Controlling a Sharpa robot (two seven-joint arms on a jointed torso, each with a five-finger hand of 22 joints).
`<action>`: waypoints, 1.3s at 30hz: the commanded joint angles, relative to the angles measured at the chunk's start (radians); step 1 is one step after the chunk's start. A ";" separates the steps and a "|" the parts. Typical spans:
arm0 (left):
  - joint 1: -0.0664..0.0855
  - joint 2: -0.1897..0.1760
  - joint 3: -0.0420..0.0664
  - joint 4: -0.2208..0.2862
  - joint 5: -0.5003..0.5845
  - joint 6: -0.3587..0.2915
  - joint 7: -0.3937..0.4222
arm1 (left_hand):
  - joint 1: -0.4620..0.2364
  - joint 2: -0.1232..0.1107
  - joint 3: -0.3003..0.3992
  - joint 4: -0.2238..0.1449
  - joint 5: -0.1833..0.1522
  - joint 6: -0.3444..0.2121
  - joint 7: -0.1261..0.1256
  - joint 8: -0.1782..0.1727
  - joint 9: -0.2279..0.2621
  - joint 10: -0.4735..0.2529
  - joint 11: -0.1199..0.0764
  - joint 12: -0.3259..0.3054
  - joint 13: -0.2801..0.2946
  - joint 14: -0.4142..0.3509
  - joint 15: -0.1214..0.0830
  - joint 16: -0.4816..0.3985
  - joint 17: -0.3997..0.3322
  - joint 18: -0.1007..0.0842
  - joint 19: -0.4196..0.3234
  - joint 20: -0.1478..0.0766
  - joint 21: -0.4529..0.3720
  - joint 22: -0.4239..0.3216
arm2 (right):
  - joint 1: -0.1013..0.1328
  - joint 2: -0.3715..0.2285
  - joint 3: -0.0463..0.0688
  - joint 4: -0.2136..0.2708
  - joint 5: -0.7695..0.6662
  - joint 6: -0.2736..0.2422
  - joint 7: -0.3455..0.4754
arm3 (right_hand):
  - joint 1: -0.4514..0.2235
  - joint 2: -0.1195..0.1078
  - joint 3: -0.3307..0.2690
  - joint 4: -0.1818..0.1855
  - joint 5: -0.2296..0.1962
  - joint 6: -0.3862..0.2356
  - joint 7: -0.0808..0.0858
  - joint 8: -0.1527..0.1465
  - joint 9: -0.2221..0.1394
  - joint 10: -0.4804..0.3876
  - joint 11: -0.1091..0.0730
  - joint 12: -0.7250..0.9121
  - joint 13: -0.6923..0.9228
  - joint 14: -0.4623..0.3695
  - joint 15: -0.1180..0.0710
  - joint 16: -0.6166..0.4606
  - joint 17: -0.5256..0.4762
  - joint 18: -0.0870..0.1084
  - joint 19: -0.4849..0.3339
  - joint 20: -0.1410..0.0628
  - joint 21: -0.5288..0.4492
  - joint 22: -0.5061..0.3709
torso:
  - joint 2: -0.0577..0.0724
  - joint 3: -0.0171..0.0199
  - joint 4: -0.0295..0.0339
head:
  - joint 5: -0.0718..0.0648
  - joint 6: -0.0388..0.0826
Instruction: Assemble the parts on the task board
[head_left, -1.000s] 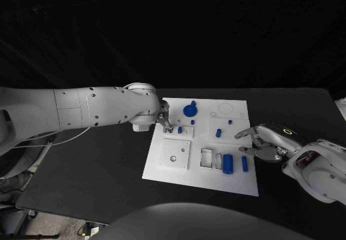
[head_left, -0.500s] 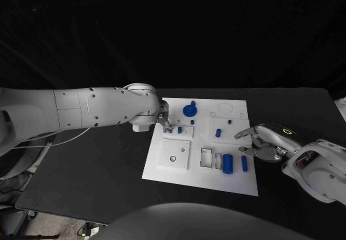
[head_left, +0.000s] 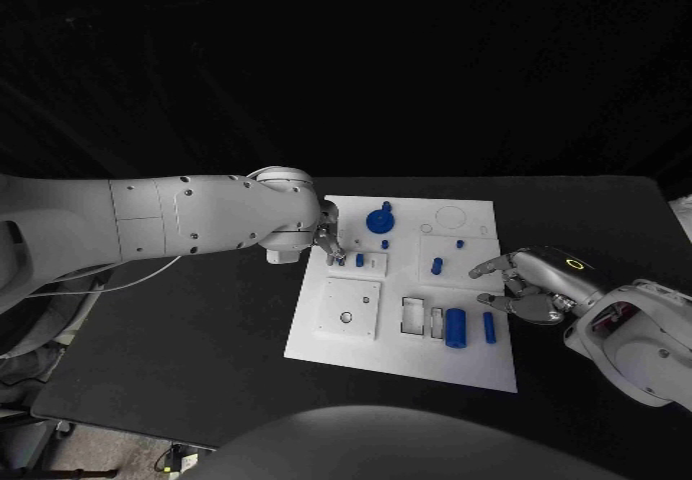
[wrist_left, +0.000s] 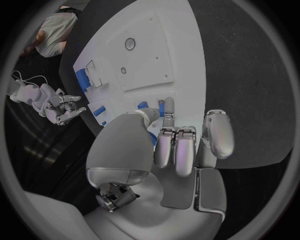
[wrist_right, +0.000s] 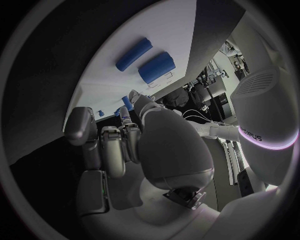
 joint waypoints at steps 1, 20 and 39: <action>-0.004 0.001 -0.002 0.004 -0.004 0.005 -0.062 | 0.002 0.011 0.077 -0.070 -0.003 0.029 -0.037 -0.002 0.001 0.044 -0.004 -0.005 0.209 0.106 0.002 0.002 0.263 0.016 -0.006 0.000 -0.006 0.179 | -0.001 0.001 0.000 0.000 -0.010 0.001 0.001 | 0.010 -0.004 0.006 0.000 0.003 0.007 0.002 0.000 0.002 -0.007 0.000 -0.005 0.075 0.084 0.007 -0.003 0.237 0.007 -0.010 0.000 -0.005 0.132 | 0.000 -0.0001 -0.0006 | 0.000 0.000; -0.004 -0.002 -0.002 0.011 -0.004 0.011 -0.068 | 0.001 0.012 0.079 -0.070 -0.005 0.029 -0.036 -0.003 0.001 0.042 -0.004 -0.008 0.206 0.106 0.003 0.002 0.263 0.017 -0.010 0.001 -0.011 0.177 | -0.002 0.000 0.000 -0.001 -0.010 0.001 -0.001 | 0.010 -0.004 0.006 0.000 0.003 0.007 0.003 -0.001 0.002 -0.007 0.001 -0.006 0.074 0.084 0.008 -0.003 0.237 0.007 -0.011 0.001 -0.006 0.131 | 0.000 0.0001 -0.0002 | 0.000 0.000; -0.004 0.000 -0.002 0.010 -0.004 0.012 -0.066 | 0.001 0.012 0.079 -0.070 -0.005 0.029 -0.036 -0.003 0.001 0.042 -0.004 -0.008 0.206 0.106 0.003 0.002 0.263 0.017 -0.010 0.001 -0.011 0.177 | -0.002 -0.002 0.000 0.000 -0.010 0.002 -0.003 | 0.010 -0.004 0.006 0.000 0.003 0.007 0.003 -0.001 0.002 -0.007 0.001 -0.006 0.074 0.084 0.008 -0.003 0.237 0.007 -0.011 0.001 -0.006 0.131 | 0.000 0.0003 0.0002 | 0.000 0.000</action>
